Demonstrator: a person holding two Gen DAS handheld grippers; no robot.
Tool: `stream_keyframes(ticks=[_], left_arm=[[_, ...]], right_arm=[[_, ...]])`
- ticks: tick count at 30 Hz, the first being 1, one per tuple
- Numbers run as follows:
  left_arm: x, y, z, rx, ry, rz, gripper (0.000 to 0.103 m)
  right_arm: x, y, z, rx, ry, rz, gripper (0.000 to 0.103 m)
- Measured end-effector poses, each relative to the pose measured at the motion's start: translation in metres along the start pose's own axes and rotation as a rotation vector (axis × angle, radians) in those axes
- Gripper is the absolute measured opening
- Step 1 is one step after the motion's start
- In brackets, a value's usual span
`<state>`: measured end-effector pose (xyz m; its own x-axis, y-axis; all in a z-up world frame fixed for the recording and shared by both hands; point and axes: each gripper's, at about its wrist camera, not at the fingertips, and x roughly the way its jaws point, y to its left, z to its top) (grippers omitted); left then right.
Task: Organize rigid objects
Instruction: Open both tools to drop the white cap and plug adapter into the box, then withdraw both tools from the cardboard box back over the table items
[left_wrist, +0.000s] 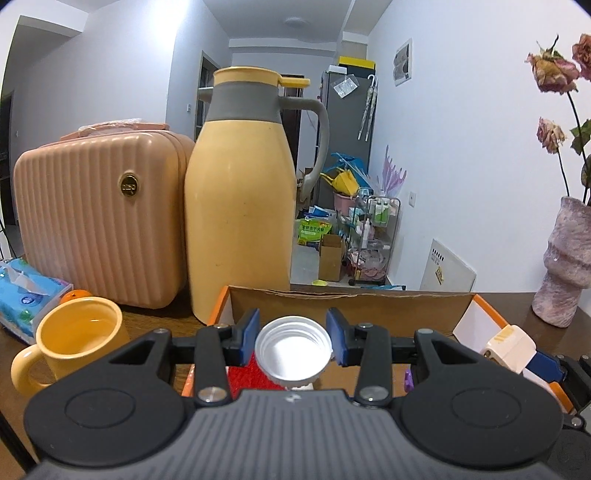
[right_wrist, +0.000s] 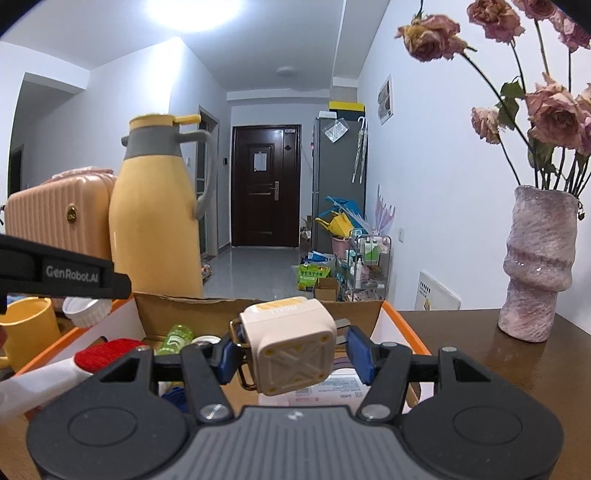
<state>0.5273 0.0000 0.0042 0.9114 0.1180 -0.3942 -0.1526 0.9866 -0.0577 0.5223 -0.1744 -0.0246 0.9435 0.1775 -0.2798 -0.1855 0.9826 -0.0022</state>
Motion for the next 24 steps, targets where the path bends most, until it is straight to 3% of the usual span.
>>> stream_keyframes(ticks=[11,13,15,16,18,20,24], left_arm=[[0.015,-0.003,0.0,0.018,0.081,0.017,0.043],[0.014,-0.003,-0.001,0.008,0.08,0.001,0.054],[0.01,-0.004,-0.001,0.015,0.061,-0.001,0.083],[0.007,-0.005,-0.001,0.021,0.045,0.01,0.088],[0.002,-0.007,-0.001,0.035,0.01,0.024,0.103],[-0.002,-0.01,-0.002,0.041,-0.009,0.026,0.103],[-0.002,-0.013,-0.002,0.054,-0.009,0.032,0.103]], right_arm=[[0.03,0.003,-0.002,-0.007,0.072,0.011,0.059],[0.031,0.002,-0.003,-0.007,0.085,0.017,0.061],[0.032,0.001,-0.003,0.003,0.098,0.022,0.08],[0.031,-0.001,-0.003,0.006,0.092,0.019,0.093],[0.028,-0.001,-0.002,0.006,0.08,0.002,0.098],[0.024,-0.002,-0.002,0.012,0.054,-0.018,0.103],[0.025,-0.006,-0.003,0.024,0.054,-0.04,0.103]])
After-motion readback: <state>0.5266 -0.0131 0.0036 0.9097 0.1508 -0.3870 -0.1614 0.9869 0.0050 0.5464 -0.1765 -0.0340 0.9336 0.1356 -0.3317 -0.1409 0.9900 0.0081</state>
